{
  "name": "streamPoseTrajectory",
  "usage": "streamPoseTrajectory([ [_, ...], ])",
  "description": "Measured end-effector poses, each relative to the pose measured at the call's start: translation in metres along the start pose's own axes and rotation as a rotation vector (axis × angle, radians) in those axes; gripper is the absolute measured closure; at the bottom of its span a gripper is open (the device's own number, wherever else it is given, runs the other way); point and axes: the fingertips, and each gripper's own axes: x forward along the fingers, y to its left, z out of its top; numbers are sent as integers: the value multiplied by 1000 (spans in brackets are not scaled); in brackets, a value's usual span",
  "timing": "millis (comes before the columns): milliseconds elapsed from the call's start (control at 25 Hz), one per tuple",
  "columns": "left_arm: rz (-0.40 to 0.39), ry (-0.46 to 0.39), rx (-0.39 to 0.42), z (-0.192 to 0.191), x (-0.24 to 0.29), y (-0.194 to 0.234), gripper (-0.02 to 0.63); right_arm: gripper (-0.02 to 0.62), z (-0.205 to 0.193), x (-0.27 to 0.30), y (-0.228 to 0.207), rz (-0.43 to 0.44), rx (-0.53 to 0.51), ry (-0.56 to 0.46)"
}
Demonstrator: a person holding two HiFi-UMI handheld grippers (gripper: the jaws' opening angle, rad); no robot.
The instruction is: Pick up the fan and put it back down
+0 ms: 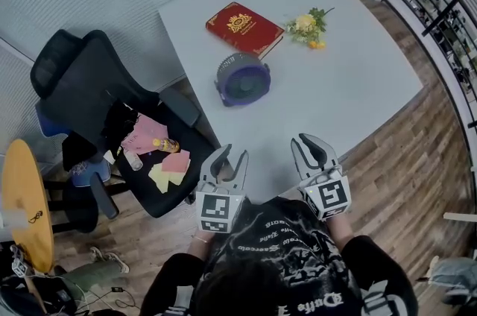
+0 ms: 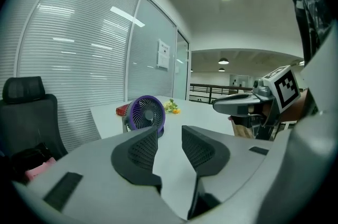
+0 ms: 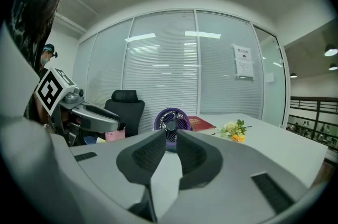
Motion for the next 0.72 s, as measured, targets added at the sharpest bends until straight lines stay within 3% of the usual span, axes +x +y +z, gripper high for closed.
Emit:
streamPoseTrajectory([
  [40,18,8,0,-2,0,3,457,538,1,1,0,1,-1,-2],
  [120,57,31,-5,-7,1,9,568,582,2,2,1,-2,-8,-5],
  [400,17,-9,-91,3,-2,7,586,588,1,7,7,29,-22,7],
  [720,19,-19,-108,0,-4,5,586,588,-3,8,9,44,-32,17],
])
